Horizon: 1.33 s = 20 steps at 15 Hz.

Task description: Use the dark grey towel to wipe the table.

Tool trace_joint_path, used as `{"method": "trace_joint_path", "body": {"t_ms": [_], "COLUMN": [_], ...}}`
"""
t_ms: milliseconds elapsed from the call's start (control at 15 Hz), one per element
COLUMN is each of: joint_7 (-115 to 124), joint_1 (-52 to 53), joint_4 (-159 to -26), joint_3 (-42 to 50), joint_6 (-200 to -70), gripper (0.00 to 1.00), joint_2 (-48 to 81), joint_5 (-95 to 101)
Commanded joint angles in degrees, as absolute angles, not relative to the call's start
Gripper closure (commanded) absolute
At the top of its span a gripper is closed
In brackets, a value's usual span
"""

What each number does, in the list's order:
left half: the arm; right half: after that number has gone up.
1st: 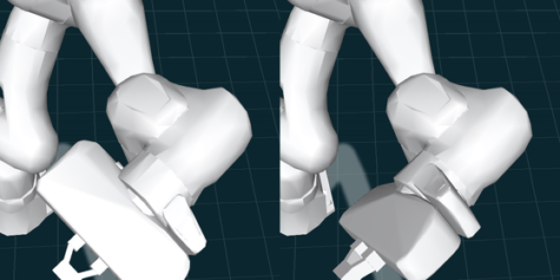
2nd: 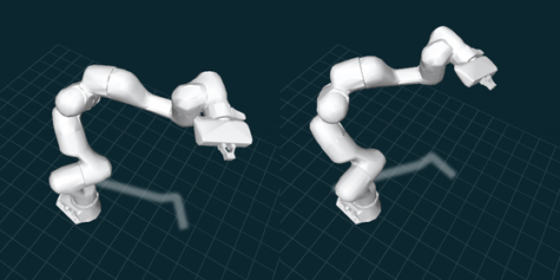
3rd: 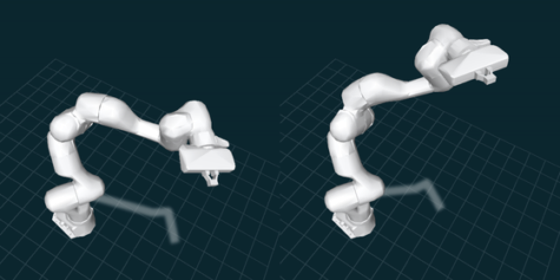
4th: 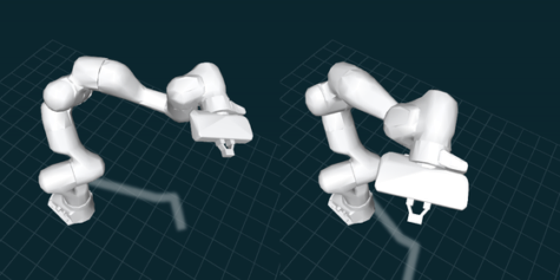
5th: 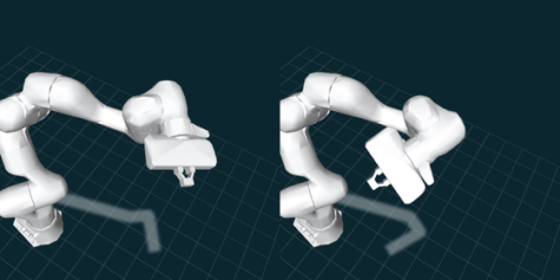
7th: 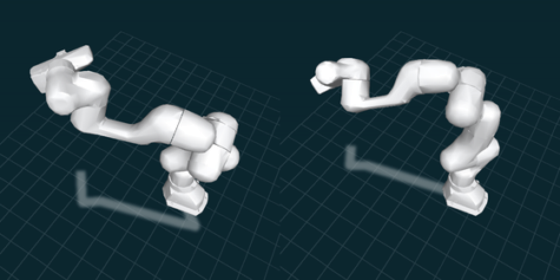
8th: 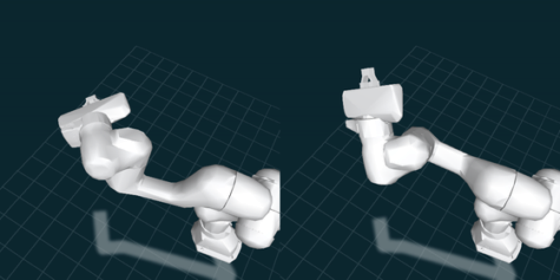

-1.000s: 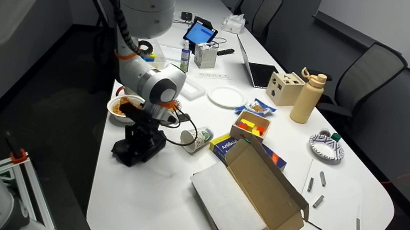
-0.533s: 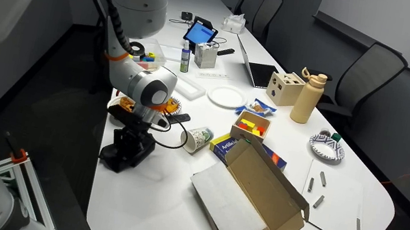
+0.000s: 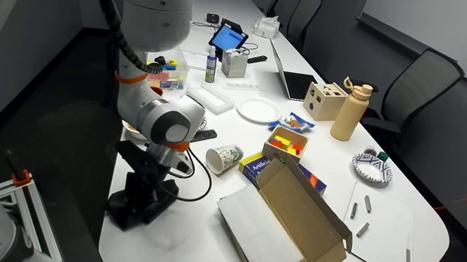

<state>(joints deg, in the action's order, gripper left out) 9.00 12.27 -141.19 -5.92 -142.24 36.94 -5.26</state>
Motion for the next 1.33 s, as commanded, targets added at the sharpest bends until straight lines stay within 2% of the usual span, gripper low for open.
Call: {"method": "trace_joint_path", "body": {"t_ms": [0, 267, 600, 1267], "joint_7": [9.4, 8.2, 4.7, 4.8], "joint_1": [9.2, 5.4, 1.5, 9.5], "joint_4": [-147.5, -149.1, -144.2, -128.3], "joint_3": [-2.5, -0.6, -4.0, -8.8], "joint_6": [-151.8, -155.5, -156.4, -146.6], "gripper": [0.97, 0.97, 0.97, 0.97], "joint_2": [37.3, 36.6, 38.6, 44.1], "joint_5": [-5.5, -5.6, -6.7, -3.9]}}
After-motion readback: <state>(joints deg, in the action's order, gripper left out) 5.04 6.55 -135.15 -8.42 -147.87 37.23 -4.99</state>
